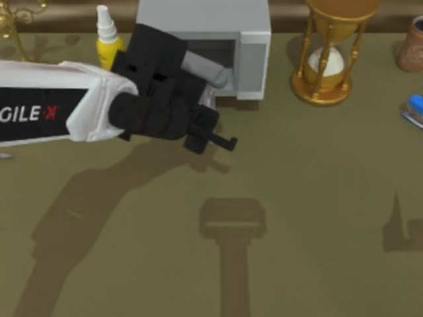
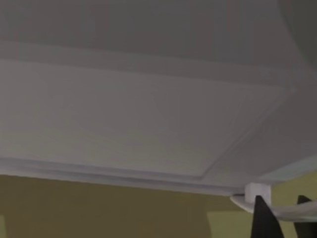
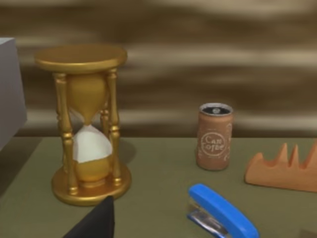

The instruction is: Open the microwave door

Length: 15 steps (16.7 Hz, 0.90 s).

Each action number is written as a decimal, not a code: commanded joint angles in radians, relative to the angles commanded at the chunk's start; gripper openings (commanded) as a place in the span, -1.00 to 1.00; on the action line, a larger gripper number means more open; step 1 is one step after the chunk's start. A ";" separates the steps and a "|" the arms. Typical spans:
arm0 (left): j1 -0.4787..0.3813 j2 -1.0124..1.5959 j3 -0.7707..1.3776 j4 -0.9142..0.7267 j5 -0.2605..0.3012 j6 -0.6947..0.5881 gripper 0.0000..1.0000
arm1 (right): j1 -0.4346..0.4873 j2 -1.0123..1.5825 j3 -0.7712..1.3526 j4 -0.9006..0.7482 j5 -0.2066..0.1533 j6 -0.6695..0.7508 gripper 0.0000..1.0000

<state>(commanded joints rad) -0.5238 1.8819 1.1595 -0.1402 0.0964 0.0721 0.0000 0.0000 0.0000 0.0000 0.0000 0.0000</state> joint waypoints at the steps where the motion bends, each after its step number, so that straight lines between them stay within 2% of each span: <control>1: 0.000 0.000 0.000 0.000 0.000 0.000 -1.00 | 0.000 0.000 0.000 0.000 0.000 0.000 1.00; 15: 0.024 -0.020 -0.026 -0.002 0.049 0.058 -1.00 | 0.000 0.000 0.000 0.000 0.000 0.000 1.00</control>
<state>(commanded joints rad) -0.5001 1.8617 1.1336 -0.1418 0.1454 0.1301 0.0000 0.0000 0.0000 0.0000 0.0000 0.0000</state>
